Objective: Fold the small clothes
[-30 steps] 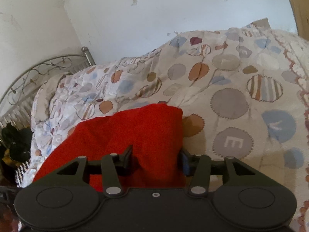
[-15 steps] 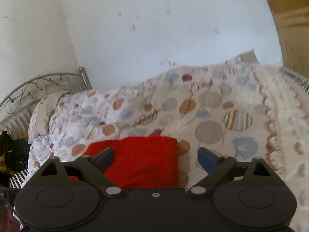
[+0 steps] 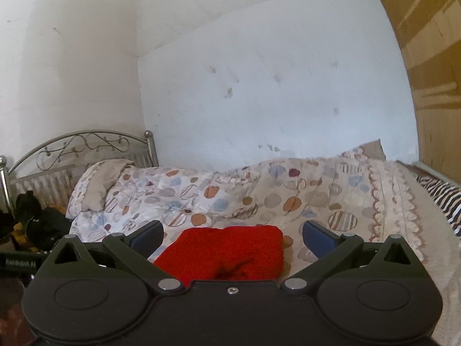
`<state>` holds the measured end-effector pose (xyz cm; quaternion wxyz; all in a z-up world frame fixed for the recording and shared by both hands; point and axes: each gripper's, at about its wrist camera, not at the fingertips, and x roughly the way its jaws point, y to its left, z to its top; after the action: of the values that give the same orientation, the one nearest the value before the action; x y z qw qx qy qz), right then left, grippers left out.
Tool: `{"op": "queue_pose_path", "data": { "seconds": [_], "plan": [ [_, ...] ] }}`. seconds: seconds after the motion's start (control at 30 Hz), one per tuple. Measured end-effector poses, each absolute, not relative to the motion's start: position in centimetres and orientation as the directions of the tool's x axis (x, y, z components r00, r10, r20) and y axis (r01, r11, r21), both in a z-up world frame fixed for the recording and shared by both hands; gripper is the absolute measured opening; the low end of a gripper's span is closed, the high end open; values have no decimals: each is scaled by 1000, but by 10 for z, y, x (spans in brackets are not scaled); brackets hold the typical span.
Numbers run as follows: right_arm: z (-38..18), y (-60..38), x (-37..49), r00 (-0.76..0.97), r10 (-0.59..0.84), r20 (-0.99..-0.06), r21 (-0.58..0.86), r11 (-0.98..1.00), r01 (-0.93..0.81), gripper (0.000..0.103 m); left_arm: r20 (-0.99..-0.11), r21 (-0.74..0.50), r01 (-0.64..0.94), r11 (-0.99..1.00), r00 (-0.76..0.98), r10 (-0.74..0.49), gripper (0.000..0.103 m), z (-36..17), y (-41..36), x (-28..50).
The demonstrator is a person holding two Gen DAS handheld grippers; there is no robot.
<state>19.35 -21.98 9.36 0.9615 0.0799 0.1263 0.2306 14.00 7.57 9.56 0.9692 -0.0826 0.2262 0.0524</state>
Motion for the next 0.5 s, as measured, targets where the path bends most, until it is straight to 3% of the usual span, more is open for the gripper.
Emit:
{"op": "queue_pose_path", "data": {
  "seconds": [0.33,0.5],
  "plan": [
    [86,-230,111,883,427,-196,155,902,-402,103,-394,-40,-166,985,909,137,103,95,54,69],
    [70,-222,82,904,375,-205,105,927,-360,103,-417,-78,-178,981,900,130,103,74,56,54]
  ]
}}
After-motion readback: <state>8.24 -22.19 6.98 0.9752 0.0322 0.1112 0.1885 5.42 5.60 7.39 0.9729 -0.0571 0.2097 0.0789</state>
